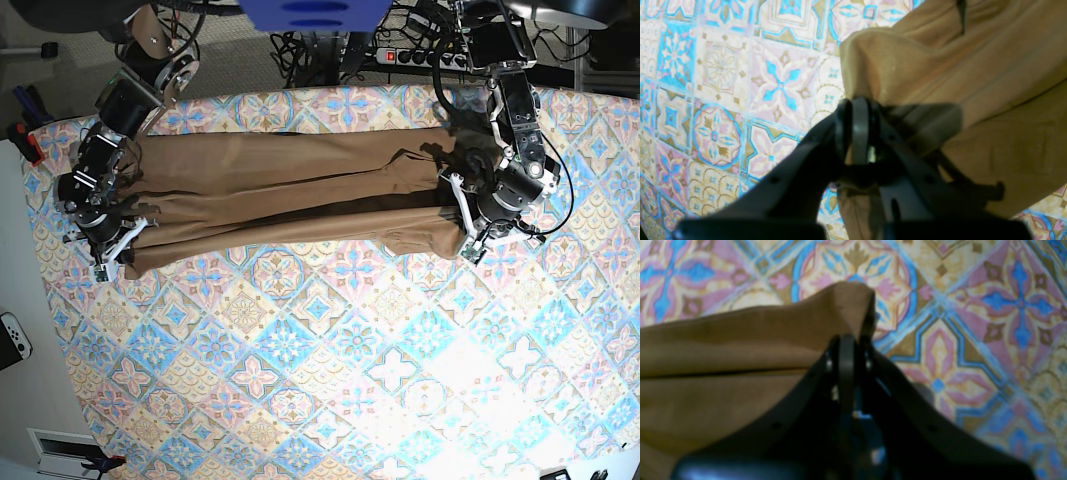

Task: Layout the t-shirt on the table in an organized manner, then fold the t-shirt properly
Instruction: 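Lift the shirt with both grippers and fold it lengthwise toward the robot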

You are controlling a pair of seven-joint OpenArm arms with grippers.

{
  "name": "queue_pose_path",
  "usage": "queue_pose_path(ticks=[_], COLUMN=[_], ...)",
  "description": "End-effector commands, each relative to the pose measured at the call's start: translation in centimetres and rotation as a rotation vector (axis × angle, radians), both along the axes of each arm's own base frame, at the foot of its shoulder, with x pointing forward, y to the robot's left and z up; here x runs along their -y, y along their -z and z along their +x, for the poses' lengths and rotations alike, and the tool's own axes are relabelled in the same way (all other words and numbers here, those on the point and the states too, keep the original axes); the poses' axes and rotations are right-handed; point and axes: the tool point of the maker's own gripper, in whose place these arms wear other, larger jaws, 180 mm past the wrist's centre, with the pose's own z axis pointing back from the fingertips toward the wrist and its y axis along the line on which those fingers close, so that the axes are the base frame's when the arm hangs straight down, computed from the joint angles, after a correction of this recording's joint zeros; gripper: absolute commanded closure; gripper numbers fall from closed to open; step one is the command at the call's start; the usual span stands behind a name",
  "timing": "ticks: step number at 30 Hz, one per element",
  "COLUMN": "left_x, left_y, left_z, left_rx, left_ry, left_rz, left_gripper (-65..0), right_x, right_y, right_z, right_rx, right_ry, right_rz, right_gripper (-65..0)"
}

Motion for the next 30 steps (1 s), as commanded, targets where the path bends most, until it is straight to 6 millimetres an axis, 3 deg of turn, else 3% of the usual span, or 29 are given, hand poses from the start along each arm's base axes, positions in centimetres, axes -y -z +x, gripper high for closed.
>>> queue_pose_path(ticks=[1,8,12,17,21,30], left_x=[-0.6,-2.8,-3.1,-3.1,-3.1,-3.1], left_y=[-1.2,-1.6,-1.7,-1.6,-1.6,-1.6], left_z=[0.8,0.6,0.5,0.5,0.5,0.4], left_rx=[0.041,0.053,0.054,0.052,0.052,0.05], left_ry=[-0.01,-0.088,-0.088,-0.089,-0.089,-0.089], left_rz=[0.016,0.015,0.022,0.024,0.024,0.024], left_gripper=[0.0,0.0,0.0,0.0,0.0,0.0], right_x=[0.7,-1.9,-1.8,-2.8,-2.6,-2.6], right_y=[-2.9,-4.9,-6.5,-4.4,-5.5,-4.5], right_z=[1.9,2.9,3.1,0.5,-0.2,-2.2], right_rx=[0.094,0.169,0.208,0.159,0.184,0.153], right_ry=[0.012,0.003,0.005,0.002,0.009,0.013], right_rz=[-0.025,-0.016,-0.042,-0.04,-0.072,-0.086], right_gripper=[0.0,0.0,0.0,0.0,0.0,0.0])
